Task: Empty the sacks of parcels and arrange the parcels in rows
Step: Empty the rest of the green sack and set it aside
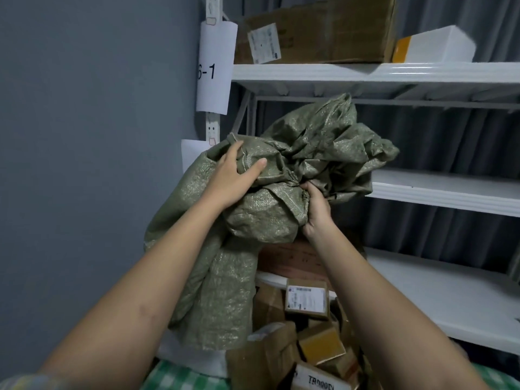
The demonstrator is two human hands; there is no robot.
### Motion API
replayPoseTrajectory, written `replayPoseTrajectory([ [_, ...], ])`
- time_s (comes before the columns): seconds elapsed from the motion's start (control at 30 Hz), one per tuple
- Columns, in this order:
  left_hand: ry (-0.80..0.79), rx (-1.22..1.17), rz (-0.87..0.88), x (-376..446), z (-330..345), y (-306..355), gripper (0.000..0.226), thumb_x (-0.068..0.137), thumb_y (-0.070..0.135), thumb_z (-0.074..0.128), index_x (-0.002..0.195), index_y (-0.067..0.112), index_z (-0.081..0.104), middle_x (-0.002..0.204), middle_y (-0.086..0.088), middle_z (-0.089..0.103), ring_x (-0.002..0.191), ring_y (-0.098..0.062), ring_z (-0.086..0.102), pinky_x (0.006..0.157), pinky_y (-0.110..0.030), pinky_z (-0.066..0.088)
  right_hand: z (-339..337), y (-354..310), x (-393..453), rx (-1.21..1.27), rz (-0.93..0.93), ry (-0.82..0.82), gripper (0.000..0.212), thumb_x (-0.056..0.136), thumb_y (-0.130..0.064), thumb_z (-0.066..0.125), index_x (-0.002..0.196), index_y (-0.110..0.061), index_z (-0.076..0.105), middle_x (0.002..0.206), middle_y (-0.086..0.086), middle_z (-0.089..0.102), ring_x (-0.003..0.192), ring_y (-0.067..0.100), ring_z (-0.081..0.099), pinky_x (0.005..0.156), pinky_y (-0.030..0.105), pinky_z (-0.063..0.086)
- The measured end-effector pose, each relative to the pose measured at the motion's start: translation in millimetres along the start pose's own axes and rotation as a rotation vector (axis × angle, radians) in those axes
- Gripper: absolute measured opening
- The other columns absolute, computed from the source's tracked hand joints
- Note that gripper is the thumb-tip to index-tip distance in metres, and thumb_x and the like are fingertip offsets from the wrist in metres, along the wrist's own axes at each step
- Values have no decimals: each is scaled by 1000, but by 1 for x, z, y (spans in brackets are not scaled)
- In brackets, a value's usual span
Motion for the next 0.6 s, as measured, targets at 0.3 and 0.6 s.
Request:
replayPoseTrajectory([
  [0.3,-46,-61,-200,-30,-14,-80,61,91,30,51,146,35,26,149,-3,35,130,-25,42,106,-46,36,2,102,-4,-130,176,-48,30,80,-14,69,104,4,70,111,18,70,101,34,68,91,51,54],
  [0.6,81,-10,-315,-64,-17,-131,63,91,10,50,147,30,29,150,-4,32,105,-11,43,65,-16,34,-7,163,-19,-142,260,-99,8,87,-7,64,83,-2,69,97,17,70,88,28,68,88,42,56],
])
Point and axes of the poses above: each hand's wrist, its own x-axis towards the middle knuckle, its own z-axis out of the palm, y = z × x, the point moved 7 cm from there along x, towards the middle knuckle
